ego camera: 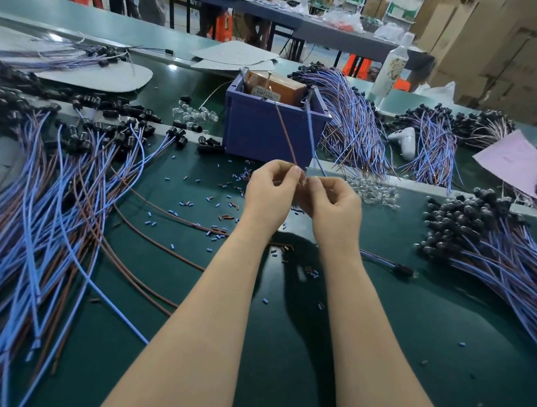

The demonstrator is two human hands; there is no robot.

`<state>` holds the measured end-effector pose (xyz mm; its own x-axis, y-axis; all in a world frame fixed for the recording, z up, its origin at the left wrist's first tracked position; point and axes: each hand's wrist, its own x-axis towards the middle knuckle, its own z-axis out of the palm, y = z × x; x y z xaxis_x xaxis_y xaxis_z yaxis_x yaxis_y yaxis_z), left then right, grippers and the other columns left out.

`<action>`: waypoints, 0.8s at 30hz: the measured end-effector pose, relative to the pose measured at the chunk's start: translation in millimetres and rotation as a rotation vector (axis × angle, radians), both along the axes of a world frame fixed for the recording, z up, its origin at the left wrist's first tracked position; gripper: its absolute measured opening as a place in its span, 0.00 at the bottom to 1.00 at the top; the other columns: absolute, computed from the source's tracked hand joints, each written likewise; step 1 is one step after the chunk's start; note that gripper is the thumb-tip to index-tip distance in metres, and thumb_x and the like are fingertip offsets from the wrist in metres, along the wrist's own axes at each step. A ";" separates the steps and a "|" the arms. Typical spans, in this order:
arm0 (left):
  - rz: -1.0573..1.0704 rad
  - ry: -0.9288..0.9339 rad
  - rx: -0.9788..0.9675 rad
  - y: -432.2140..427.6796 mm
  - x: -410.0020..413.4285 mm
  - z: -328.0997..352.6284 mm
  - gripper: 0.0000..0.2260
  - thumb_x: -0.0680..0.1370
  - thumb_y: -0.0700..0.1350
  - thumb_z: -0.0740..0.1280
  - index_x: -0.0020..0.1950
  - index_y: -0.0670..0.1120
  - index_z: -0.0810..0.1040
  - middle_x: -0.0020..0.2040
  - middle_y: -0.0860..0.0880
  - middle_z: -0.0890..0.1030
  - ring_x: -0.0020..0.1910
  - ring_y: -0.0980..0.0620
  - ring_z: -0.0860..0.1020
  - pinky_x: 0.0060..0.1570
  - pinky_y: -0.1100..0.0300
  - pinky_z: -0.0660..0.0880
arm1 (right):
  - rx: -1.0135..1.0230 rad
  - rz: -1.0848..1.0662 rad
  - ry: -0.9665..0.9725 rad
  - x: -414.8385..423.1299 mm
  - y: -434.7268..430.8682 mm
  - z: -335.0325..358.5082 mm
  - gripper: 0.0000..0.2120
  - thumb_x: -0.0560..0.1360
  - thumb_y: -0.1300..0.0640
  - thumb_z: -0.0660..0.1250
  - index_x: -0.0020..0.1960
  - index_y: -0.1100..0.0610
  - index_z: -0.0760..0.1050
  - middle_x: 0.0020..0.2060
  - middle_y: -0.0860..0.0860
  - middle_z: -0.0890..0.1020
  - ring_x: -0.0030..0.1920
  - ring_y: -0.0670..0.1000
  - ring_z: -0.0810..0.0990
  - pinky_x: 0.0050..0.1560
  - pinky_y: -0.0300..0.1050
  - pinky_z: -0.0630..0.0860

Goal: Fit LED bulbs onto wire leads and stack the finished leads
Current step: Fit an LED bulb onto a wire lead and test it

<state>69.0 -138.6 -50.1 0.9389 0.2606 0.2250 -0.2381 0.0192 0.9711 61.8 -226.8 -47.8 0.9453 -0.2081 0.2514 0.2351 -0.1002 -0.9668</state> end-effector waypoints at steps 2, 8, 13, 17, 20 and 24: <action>0.046 -0.015 -0.083 -0.1 0.6 0.9 0.08 0.81 0.40 0.60 0.42 0.46 0.74 0.38 0.51 0.81 0.39 0.54 0.80 0.42 0.63 0.75 | 0.111 -0.064 -0.043 0.0 0.5 1.8 0.09 0.80 0.63 0.60 0.42 0.55 0.72 0.37 0.55 0.83 0.42 0.55 0.84 0.50 0.50 0.80; 0.159 -0.005 -0.155 4.7 2.5 0.7 0.09 0.82 0.40 0.57 0.43 0.46 0.72 0.30 0.51 0.77 0.25 0.61 0.76 0.35 0.65 0.75 | -0.008 -0.107 -0.071 0.5 3.3 -1.4 0.04 0.81 0.61 0.57 0.49 0.53 0.68 0.32 0.49 0.81 0.37 0.50 0.81 0.49 0.52 0.79; 0.151 0.039 -0.093 5.8 3.9 -1.8 0.07 0.81 0.40 0.59 0.47 0.42 0.75 0.31 0.51 0.76 0.29 0.58 0.75 0.44 0.55 0.76 | -0.194 -0.011 -0.047 -0.5 4.6 -5.0 0.06 0.80 0.61 0.59 0.53 0.52 0.72 0.30 0.48 0.79 0.35 0.50 0.78 0.48 0.51 0.78; 0.149 0.048 -0.085 6.5 2.5 -2.4 0.07 0.81 0.41 0.59 0.47 0.42 0.75 0.31 0.52 0.76 0.29 0.58 0.75 0.44 0.55 0.77 | -0.291 -0.049 -0.090 -0.6 3.5 -5.9 0.08 0.80 0.59 0.60 0.57 0.54 0.75 0.30 0.47 0.80 0.33 0.46 0.77 0.41 0.38 0.74; 0.146 0.046 -0.092 5.6 2.3 -2.8 0.07 0.81 0.40 0.59 0.47 0.42 0.75 0.31 0.51 0.76 0.29 0.57 0.75 0.42 0.57 0.76 | -0.282 -0.127 -0.122 -2.0 5.7 -5.8 0.08 0.79 0.59 0.60 0.56 0.55 0.74 0.31 0.47 0.80 0.34 0.46 0.79 0.40 0.33 0.72; 0.155 0.046 -0.097 4.9 3.9 -3.6 0.07 0.81 0.40 0.58 0.47 0.41 0.74 0.30 0.51 0.76 0.25 0.61 0.74 0.34 0.66 0.75 | -0.196 -0.274 -0.112 -3.2 8.3 -5.5 0.04 0.79 0.60 0.58 0.52 0.53 0.69 0.32 0.51 0.81 0.36 0.52 0.81 0.45 0.43 0.76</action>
<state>72.8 -133.6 -53.7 0.8943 0.4216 0.1495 -0.2009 0.0798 0.9764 58.6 -218.5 -53.3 0.8253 -0.3878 0.4105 0.2769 -0.3557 -0.8927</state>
